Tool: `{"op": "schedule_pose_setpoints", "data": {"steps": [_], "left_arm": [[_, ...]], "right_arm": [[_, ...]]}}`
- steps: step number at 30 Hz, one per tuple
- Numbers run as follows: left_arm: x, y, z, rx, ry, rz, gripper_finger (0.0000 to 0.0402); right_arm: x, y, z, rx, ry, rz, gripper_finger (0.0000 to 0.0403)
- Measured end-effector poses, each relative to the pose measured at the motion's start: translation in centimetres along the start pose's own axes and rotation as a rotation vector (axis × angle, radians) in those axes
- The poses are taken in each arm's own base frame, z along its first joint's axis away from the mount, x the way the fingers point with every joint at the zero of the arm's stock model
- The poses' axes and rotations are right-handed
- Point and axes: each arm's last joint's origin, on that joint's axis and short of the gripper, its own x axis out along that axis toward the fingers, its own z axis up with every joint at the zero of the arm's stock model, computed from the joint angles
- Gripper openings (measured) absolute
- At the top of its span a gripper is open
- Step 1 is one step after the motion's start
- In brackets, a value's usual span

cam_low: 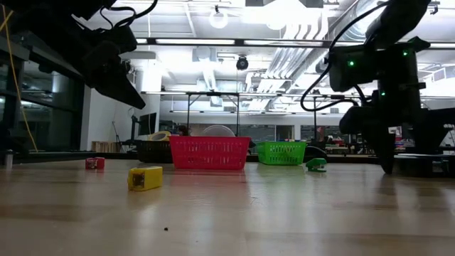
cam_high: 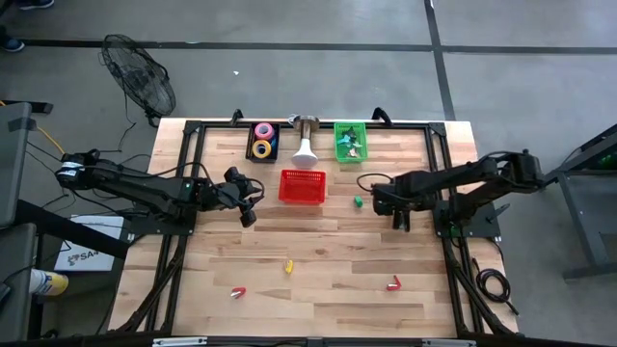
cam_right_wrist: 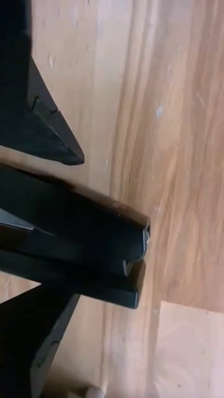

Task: Pick and place Stapler, Stapler remover, tape
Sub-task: Put the black stapler into the red basket

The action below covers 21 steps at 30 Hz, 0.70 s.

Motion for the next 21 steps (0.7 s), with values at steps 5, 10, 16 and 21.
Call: {"op": "schedule_pose_setpoints", "data": {"steps": [5, 10, 16, 21], "left_arm": [[0.0, 0.0, 0.02, -0.001, -0.002, 0.0, 0.0102], [0.0, 0.0, 0.02, 0.0, -0.002, 0.0, 0.0102], [0.0, 0.0, 0.02, 0.0, -0.002, 0.0, 0.0102], [0.0, 0.0, 0.02, 0.0, -0.002, 0.0, 0.0102]], "right_arm": [[-0.29, 0.23, 0.03, -0.055, 0.022, 0.007, 0.0306], [-0.33, 0.27, 0.01, -0.073, 0.033, 0.012, 0.028], [-0.34, 0.37, -0.05, -0.076, 0.058, 0.026, 0.0231], [-0.35, 0.57, -0.09, -0.132, 0.077, 0.052, 0.0194]]}}
